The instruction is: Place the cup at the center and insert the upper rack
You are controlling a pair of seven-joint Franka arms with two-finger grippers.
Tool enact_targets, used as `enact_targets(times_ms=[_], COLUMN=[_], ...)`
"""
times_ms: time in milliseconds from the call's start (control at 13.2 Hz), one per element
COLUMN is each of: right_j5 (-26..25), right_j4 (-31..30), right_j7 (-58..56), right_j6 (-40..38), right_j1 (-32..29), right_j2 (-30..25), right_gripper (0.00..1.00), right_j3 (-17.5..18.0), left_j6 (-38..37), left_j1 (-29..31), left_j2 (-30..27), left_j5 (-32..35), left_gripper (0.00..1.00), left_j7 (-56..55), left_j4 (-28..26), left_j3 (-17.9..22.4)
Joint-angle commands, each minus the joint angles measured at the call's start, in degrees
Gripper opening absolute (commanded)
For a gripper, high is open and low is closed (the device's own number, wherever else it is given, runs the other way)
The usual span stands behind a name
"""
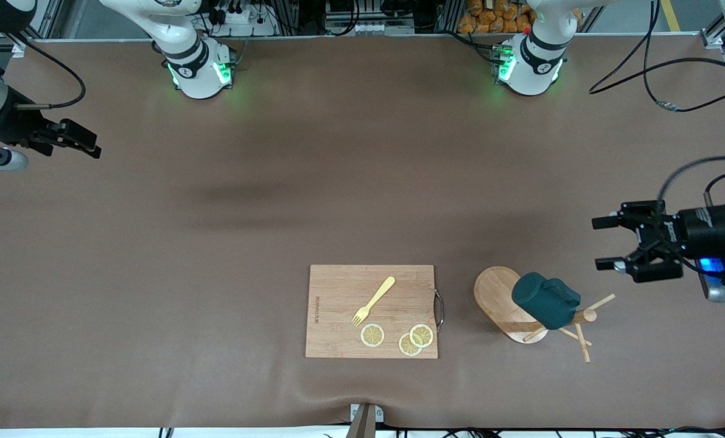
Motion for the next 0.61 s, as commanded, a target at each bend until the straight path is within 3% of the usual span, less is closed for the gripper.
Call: enact_targets(times_ms=[0,227,530], right_j5=[-0.4,-0.4,-0.4], right_j4=[-0.7,-1.7,-1.7], right_j7=[-1.1,-1.1,-1.1], right_j6=[-0.2,0.0,0.0], right_j1=[-1.4,-1.4,-1.3], right_j2=[-1.2,-1.2,-1.3], right_gripper=[1.00,1.00,1.00], right_j3=[0.8,0.8,0.8], left_j6=[-0.1,-0.1,-0.8], left_j1=[0.1,-0.3,-0.3], left_j2=[-4.3,-8.0,-10.9], left_j5=[7.6,24.2,38.3], left_gripper=[1.00,1.00,1.00], left_j7=[-0.3,0.5,0.1], left_j4=[-1.8,-1.6,-1.7], left_j3=[-3.7,-10.5,-17.3])
